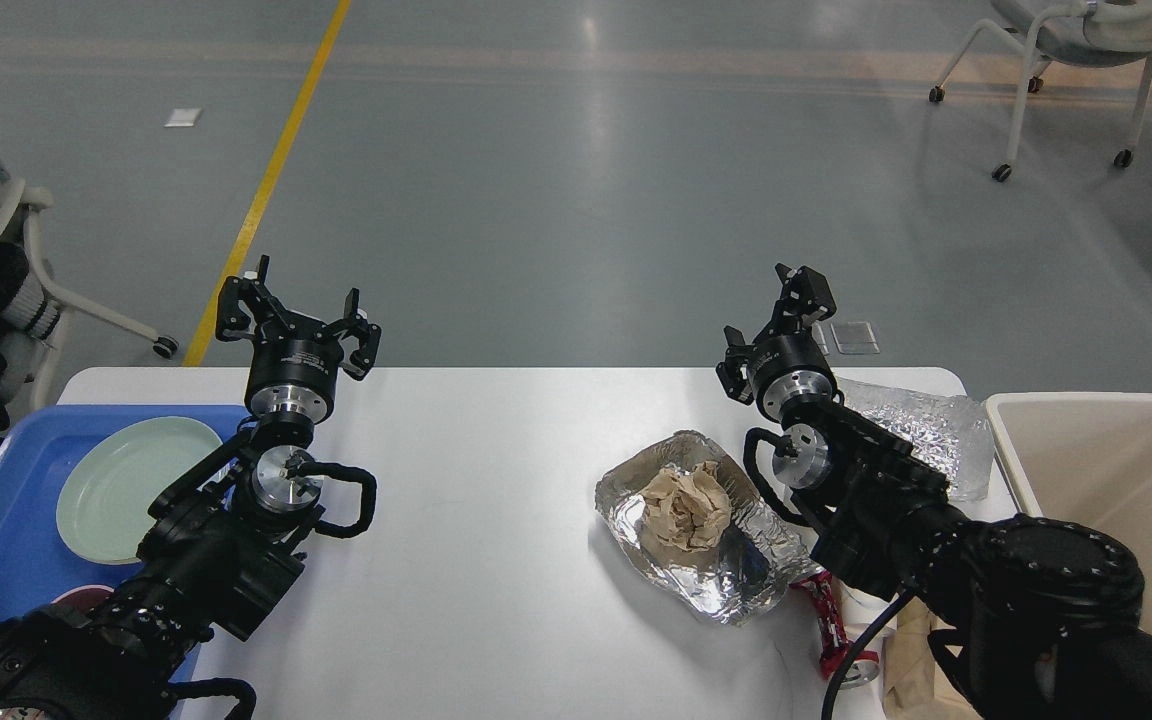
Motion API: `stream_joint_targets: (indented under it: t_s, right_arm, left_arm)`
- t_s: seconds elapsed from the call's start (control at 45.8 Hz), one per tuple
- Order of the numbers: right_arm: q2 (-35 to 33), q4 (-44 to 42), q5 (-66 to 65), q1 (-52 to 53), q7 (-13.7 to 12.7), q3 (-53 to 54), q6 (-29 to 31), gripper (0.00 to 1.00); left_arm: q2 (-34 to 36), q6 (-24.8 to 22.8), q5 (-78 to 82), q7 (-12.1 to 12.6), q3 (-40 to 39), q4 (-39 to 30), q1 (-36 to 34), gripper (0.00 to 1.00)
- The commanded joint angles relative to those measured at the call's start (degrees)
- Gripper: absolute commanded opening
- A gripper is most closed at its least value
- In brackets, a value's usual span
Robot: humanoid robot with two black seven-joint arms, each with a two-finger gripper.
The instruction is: Tidy desktop
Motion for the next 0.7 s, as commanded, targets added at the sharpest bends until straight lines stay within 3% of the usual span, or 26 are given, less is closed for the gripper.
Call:
stream_joint_targets:
  t_s: [0.0, 0.678]
  right_arm:
    - [0.0, 0.0, 0.0, 0.0, 0.0, 0.0, 0.0, 1.0]
    - [0.0, 0.0, 0.0, 0.1, 0.0, -0.1, 0.0, 1.0]
  left_arm:
    - [0.0, -0.3, -0.1, 0.0, 0.0, 0.0, 0.3, 1.0]
    - [0.0, -0.6, -0.1, -0.1, 0.2, -0.1, 0.4, 1.0]
